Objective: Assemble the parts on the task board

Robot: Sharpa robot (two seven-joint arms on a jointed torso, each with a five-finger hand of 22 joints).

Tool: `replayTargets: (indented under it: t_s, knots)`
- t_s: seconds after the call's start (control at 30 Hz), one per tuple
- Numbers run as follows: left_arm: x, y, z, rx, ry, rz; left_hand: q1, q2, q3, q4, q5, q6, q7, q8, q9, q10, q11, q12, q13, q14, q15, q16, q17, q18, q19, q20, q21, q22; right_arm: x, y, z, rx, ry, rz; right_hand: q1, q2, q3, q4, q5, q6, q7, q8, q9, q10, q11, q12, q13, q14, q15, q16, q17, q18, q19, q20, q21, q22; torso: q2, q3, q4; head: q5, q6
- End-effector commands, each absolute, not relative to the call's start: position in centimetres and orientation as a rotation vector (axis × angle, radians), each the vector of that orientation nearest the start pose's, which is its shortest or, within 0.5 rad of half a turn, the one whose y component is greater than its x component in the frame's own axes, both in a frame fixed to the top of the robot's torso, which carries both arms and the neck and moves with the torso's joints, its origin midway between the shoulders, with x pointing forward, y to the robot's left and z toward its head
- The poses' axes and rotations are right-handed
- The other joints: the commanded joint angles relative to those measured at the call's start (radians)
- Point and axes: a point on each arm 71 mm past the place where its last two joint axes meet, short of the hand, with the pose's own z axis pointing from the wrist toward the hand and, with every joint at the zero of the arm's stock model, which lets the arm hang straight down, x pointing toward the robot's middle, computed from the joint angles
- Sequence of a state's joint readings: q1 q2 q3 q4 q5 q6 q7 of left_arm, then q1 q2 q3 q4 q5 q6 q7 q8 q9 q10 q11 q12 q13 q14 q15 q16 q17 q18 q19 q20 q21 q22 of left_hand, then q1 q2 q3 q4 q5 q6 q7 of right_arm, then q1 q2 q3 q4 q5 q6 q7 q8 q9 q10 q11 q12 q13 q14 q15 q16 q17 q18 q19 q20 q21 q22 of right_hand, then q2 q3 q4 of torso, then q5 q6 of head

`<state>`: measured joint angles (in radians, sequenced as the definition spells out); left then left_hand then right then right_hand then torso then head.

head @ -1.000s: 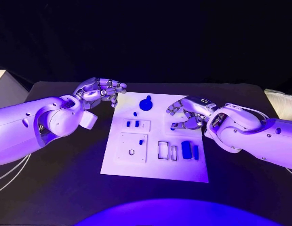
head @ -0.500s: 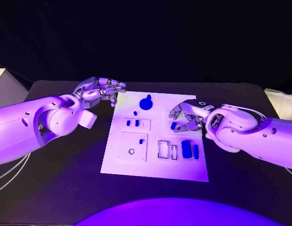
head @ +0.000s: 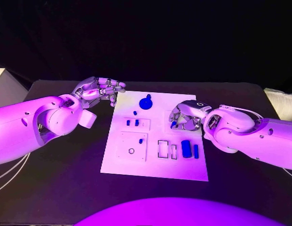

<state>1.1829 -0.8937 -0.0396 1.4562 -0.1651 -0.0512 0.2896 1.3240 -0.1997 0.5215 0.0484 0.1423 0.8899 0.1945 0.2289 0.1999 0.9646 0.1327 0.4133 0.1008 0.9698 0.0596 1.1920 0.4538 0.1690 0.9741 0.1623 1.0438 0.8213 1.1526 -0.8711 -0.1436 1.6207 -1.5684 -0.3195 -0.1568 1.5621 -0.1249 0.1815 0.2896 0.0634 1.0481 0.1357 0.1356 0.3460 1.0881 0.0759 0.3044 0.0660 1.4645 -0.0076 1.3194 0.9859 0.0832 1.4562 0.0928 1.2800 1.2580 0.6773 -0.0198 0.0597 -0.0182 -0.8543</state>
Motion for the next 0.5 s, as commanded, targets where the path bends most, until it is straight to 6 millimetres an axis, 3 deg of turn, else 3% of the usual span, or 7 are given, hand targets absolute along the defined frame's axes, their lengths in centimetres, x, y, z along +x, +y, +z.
replayTargets:
  t_s: [0.03, 0.5]
  knots:
    - [48.92, 23.68, -19.43, -0.967, 1.667, -1.582, 0.004, 0.000, -0.002, 0.006, 0.000, -0.008, 0.000, -0.002, -0.001, -0.007, 0.000, 0.006, 0.001, -0.002, 0.004, 0.006, 0.002, 0.007, -0.008, -0.003, -0.004, -0.001, 43.81, -18.37, -23.35, -0.297, 1.750, 0.625, -0.004, 0.008, 0.030, 0.000, -0.004, 0.018, -0.005, 0.007, 0.001, 0.027, -0.006, -0.018, -0.001, 0.005, -0.006, 0.010, 0.007, -0.014, 0.010, -0.006, 0.014, 0.016, 0.000, 0.0002, -0.0006, 0.000, -0.001]
    - [48.91, 23.72, -19.47, -0.970, 1.673, -1.579, 0.003, 0.002, -0.002, 0.008, 0.001, -0.008, -0.001, -0.002, -0.001, -0.008, 0.000, 0.007, 0.001, -0.002, 0.005, 0.006, 0.002, 0.006, -0.006, -0.002, -0.003, 0.000, 43.51, -18.07, -23.54, -0.310, 1.744, 0.625, 0.009, -0.021, 0.203, -0.028, -0.007, 0.076, -0.025, 0.047, 0.023, 0.139, -0.028, -0.097, 0.005, 0.010, -0.024, 0.031, 0.037, -0.028, 0.028, -0.022, 0.077, 0.088, 0.000, 0.0005, -0.0006, 0.000, -0.005]
